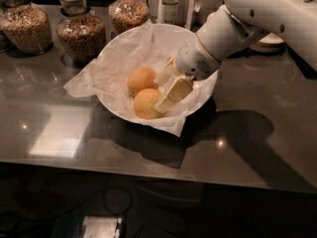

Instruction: Pick orange from white bowl

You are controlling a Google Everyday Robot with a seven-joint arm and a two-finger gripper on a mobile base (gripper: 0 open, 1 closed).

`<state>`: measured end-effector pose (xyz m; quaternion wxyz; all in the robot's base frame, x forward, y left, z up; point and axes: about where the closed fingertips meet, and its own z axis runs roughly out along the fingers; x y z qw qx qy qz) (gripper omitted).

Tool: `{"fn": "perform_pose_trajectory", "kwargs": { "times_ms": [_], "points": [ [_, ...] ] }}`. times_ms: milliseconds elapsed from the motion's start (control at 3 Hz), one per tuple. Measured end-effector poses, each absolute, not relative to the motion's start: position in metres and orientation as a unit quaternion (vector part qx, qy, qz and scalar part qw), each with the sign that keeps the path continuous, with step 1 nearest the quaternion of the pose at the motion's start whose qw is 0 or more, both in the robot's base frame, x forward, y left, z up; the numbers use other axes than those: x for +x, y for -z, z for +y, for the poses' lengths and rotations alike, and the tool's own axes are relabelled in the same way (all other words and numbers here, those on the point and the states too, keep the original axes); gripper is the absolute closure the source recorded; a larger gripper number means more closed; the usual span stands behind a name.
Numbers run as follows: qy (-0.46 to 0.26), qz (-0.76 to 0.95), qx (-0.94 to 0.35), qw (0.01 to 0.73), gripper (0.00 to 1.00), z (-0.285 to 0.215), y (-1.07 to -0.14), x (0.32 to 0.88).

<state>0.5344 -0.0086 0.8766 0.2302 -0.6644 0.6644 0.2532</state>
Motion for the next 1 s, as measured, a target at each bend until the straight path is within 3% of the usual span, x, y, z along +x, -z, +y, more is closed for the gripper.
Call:
{"fn": "perform_pose_trajectory", "kwargs": {
  "times_ms": [1000],
  "points": [
    [-0.277, 0.659, -0.666, 0.213, 0.33, 0.008, -0.864, 0.53]
  ]
}}
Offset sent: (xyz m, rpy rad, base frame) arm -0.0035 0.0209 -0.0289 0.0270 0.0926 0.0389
